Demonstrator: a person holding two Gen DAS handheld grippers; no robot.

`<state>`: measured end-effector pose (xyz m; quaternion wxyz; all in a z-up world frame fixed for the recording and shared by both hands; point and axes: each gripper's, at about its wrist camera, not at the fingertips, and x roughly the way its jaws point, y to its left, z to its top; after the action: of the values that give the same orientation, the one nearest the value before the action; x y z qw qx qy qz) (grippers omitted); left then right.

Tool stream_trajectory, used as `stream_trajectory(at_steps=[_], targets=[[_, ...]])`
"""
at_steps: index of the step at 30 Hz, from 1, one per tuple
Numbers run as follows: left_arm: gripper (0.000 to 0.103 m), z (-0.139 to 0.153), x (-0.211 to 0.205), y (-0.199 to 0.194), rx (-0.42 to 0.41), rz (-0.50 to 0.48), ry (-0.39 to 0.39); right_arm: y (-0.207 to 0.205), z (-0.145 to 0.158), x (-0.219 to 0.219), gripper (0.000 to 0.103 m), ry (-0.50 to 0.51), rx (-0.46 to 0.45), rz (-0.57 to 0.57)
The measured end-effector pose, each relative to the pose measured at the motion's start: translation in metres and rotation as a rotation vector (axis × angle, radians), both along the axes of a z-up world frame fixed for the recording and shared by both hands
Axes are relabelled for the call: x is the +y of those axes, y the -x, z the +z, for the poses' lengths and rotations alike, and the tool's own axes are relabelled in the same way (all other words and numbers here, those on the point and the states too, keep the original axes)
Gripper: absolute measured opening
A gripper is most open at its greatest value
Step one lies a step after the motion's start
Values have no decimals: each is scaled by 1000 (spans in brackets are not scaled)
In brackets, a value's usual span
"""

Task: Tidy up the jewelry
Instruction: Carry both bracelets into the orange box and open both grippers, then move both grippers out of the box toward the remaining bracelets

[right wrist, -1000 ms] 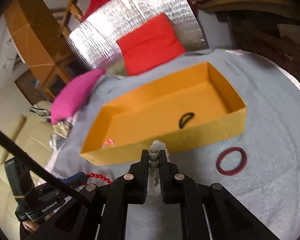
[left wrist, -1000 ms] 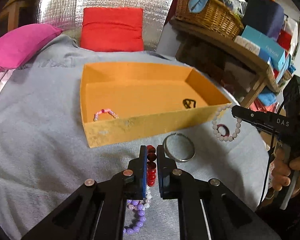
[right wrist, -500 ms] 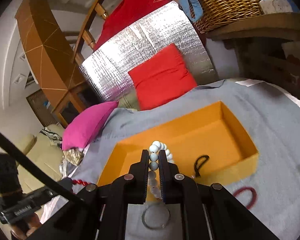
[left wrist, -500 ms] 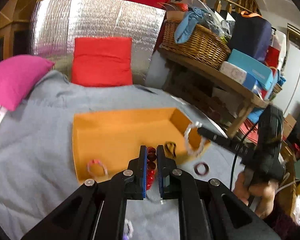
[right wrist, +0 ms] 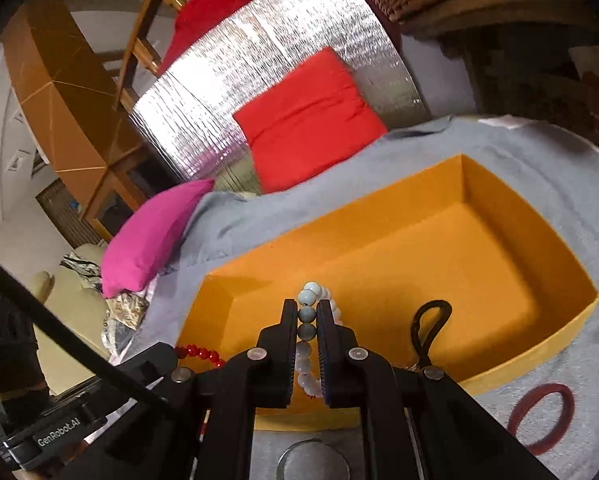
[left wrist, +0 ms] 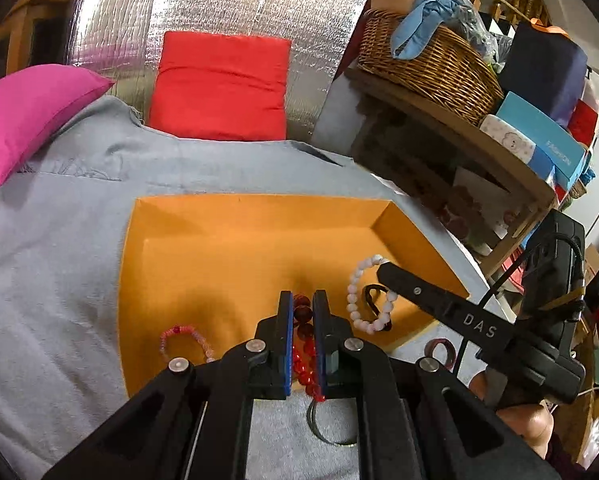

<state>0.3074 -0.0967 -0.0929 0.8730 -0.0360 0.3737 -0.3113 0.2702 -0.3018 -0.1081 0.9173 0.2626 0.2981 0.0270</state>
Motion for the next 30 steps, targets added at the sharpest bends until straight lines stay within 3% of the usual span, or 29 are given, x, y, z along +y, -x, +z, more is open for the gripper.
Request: stream_trajectory(at_steps=[10, 12, 13, 16, 18, 21, 23, 25, 30], targets=[[10, -5, -9, -3, -49, 18, -13, -16, -11, -4, 14, -3, 36, -29], [13, -5, -6, -5, -55, 37, -19, -14, -11, -10, 24, -12, 40, -60], [19, -5, -3, -5, -56, 48, -23, -12, -10, -14, 30, -22, 38, -79], [36, -5, 5, -5, -53, 79, -32, -4, -5, -23, 32, -32, 31, -101], [40, -2, 14, -4, -47, 102, -22, 1, 0, -26, 32, -21, 27, -109], [63, 4, 30, -2, -32, 162, -2, 12, 8, -31, 32, -18, 17, -116], [67, 8, 42, 2, -34, 208, 6, 18, 12, -34, 35, -17, 17, -124], [72, 11, 52, 6, -27, 245, -15, 26, 16, -36, 47, -15, 15, -134], [74, 11, 77, 28, -39, 326, -97, 46, 28, -31, 48, 29, 2, -111]])
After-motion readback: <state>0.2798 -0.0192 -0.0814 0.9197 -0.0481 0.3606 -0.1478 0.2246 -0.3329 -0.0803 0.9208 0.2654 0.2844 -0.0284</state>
